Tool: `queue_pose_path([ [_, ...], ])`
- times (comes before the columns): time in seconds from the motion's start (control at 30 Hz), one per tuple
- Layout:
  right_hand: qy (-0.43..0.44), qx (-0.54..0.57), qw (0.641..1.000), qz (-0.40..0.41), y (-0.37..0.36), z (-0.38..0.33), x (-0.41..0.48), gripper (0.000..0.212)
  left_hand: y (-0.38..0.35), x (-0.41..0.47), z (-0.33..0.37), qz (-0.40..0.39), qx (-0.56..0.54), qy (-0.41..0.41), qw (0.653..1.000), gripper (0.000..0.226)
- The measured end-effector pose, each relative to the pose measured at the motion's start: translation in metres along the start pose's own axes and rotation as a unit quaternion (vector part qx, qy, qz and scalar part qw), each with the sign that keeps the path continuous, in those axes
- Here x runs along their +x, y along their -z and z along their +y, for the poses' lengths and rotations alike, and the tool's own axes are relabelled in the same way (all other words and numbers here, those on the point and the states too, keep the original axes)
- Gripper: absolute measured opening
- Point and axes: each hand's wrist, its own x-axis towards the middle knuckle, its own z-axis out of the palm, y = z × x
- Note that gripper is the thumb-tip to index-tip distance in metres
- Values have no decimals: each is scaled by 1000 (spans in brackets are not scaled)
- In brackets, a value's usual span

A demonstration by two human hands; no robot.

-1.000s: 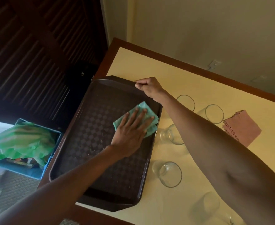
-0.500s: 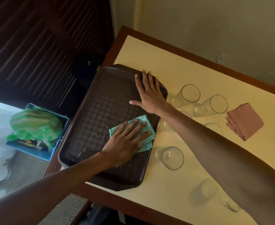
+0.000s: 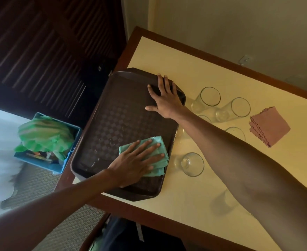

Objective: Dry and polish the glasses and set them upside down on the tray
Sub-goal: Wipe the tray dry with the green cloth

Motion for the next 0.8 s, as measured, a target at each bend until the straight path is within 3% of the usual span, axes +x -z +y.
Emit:
queue_pose_path([
  [0.17, -3, -1, 1000, -4, -1, 0, 1, 84, 1, 19, 9, 16, -34, 62, 997, 57],
  [0.33, 0, 6, 1000, -5, 1, -1, 1, 85, 1, -31, 7, -58, -45, -47, 996, 55],
  [0.57, -11, -5, 1000, -6, 2, -3, 1, 84, 10, -62, -7, -88, -110, -92, 986, 45],
  [0.67, -20, -9, 1000, 4, 2, -6, 1, 83, 13, -83, -32, -80, -110, -55, 989, 47],
  [0.8, -20, -3, 1000, 7, 2, -8, 1, 80, 15, -102, -62, -41, -78, 76, 993, 52],
])
